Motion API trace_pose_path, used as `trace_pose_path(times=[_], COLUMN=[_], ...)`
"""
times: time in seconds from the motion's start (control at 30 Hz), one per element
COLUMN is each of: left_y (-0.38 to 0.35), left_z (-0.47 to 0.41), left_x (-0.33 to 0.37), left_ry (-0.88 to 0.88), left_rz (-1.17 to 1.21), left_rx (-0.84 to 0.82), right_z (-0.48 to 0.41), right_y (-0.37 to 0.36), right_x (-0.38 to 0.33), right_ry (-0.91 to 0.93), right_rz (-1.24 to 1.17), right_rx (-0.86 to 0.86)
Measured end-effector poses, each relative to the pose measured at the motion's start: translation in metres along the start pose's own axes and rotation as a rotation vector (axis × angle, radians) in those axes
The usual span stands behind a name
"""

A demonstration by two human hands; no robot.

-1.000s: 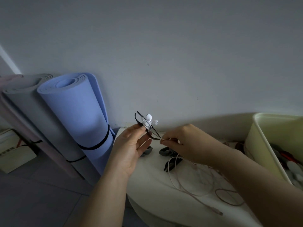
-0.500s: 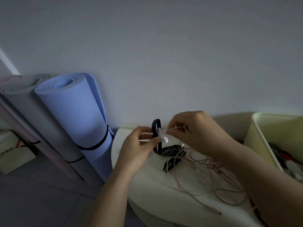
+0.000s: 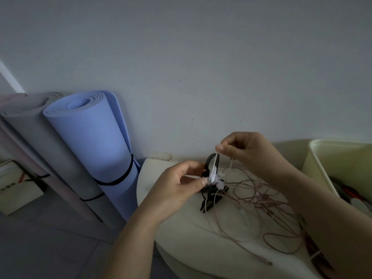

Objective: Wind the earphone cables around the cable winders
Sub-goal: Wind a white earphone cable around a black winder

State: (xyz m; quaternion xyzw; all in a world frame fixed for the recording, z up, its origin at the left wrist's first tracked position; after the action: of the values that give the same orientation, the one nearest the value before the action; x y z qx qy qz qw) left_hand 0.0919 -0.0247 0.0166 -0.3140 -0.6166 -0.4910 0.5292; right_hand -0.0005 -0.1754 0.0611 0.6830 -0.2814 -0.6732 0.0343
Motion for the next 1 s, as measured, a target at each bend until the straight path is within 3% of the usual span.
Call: trace_pose_path(times=[0.3,0.4,0.47,0.63,0.73,0.9,1.0], left_y=[-0.004,-0.003,0.002,0.013,0.019,0.021,0.027], left_z=[0.000,-0.002,-0.002,-0.003,-0.003,-0.004,-0.001], left_x=[0.006,0.006,0.007,-0.002,-0.016,-0.023,-0.026], left_ry=[-0.077,-0.141,-0.164,-0.104,-0.015,0.033,0.076], left_rz=[0.156,0.411,0.600,0.846,0.911,0.775,0.515], left_rx=[-0.057,-0.037,0.035,0.211,0.367,0.448,0.504], right_z=[-0.009,-0.009,-0.010,-0.009,-0.005,-0.003,-0.001], right_y=[-0.013,-0.037,-0.046,-0.048,-0.053,-0.045,-0.041], right_x=[0.024,0.032,0.032,0.018,0.012,-0.001,-0.011], right_ry=[-0.087,-0.117,-0.132,-0.046,-0.035,0.015,0.081], right_rz=[-0.250,-0.365,-0.397,0.258,0.436,0.624,0.646], right_rx=[-0.053,-0.219,-0.232,-0.240,-0.302,-0.277,-0.219])
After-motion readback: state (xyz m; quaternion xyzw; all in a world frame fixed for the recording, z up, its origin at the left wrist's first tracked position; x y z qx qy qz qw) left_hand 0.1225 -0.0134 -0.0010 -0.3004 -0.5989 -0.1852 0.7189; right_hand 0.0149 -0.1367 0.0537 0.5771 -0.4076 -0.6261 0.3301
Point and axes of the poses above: each hand's wrist, its own z-axis away from the middle knuckle, its own y-axis out of the back of the hand, x = y × z, the point moved 5 cm from there along -z, towards the middle knuckle, and after that the axes turned 13 degrees about -x, right-handed, at the moved point
